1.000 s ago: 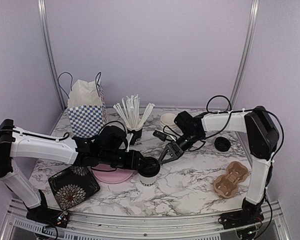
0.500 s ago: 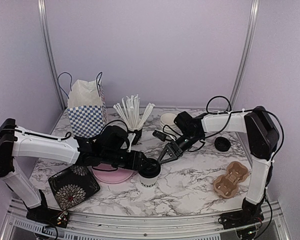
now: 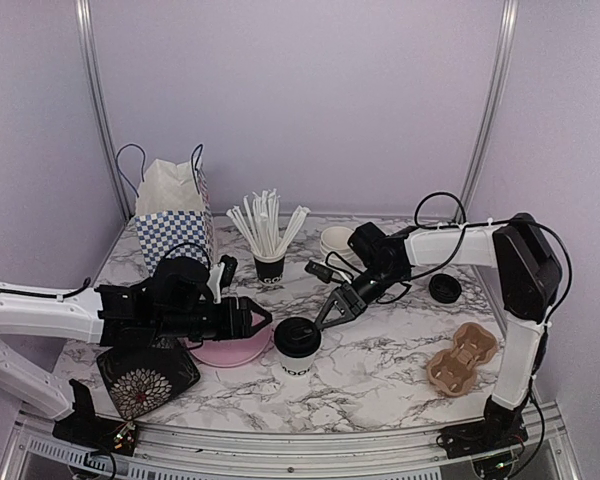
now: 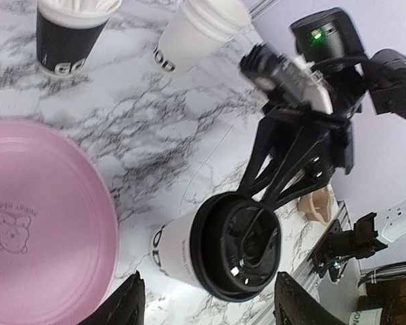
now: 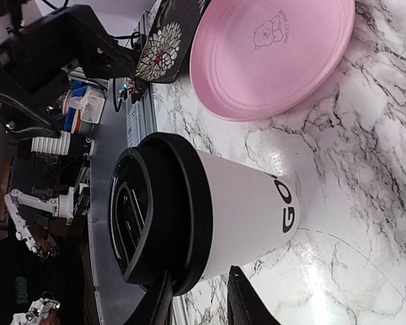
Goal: Pack the takeout coffee
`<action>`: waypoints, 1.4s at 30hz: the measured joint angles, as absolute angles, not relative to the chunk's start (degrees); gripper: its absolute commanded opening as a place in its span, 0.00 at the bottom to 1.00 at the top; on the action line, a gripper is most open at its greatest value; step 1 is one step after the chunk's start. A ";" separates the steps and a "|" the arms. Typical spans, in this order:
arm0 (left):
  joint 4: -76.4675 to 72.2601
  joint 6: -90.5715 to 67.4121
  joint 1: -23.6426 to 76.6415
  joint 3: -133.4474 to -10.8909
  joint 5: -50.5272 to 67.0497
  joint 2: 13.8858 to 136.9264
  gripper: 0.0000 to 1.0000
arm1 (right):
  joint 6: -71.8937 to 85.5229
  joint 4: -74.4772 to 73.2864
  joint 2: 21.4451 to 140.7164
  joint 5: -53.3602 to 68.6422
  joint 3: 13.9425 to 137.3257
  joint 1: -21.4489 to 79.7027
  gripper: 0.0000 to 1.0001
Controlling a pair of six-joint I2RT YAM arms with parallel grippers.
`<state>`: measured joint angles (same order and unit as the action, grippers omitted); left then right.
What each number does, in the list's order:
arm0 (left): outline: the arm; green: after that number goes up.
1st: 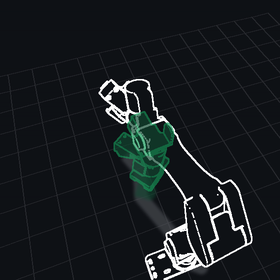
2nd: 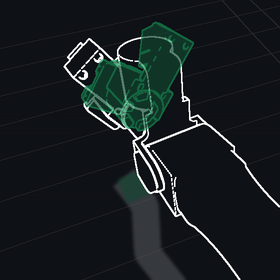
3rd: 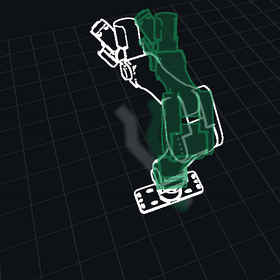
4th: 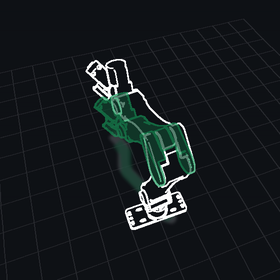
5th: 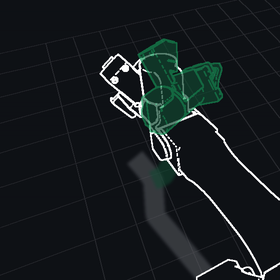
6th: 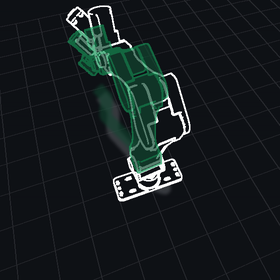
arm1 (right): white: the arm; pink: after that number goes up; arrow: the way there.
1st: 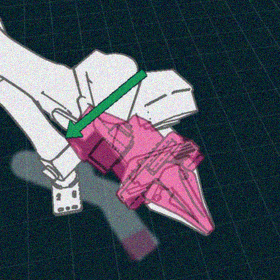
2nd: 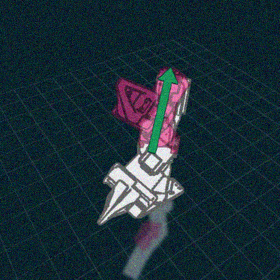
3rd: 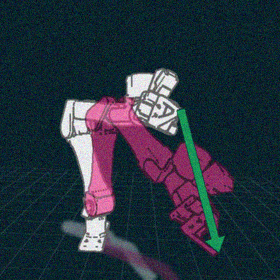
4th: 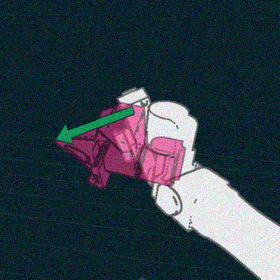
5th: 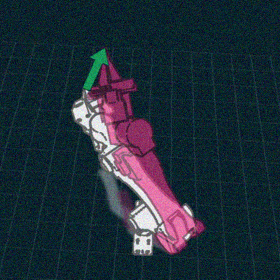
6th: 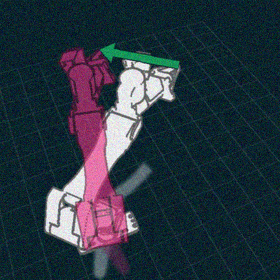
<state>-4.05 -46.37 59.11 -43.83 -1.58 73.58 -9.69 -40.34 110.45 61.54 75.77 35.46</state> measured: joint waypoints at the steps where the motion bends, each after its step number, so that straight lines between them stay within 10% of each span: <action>1: -4.10 -47.70 59.35 -42.52 -1.41 73.89 0.64 | -9.69 -40.34 110.45 61.54 75.77 35.48 0.26; 15: -9.06 -52.49 60.60 -40.32 4.71 80.31 0.46 | -9.89 -40.36 110.48 61.54 75.77 35.62 0.27; 42: 1.17 -46.85 60.82 -48.64 4.93 84.66 0.48 | -11.75 -41.45 110.10 58.87 76.34 35.16 0.34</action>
<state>1.17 -46.85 60.82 -48.64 4.93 84.66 -11.75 -41.45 110.10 58.87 76.34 35.16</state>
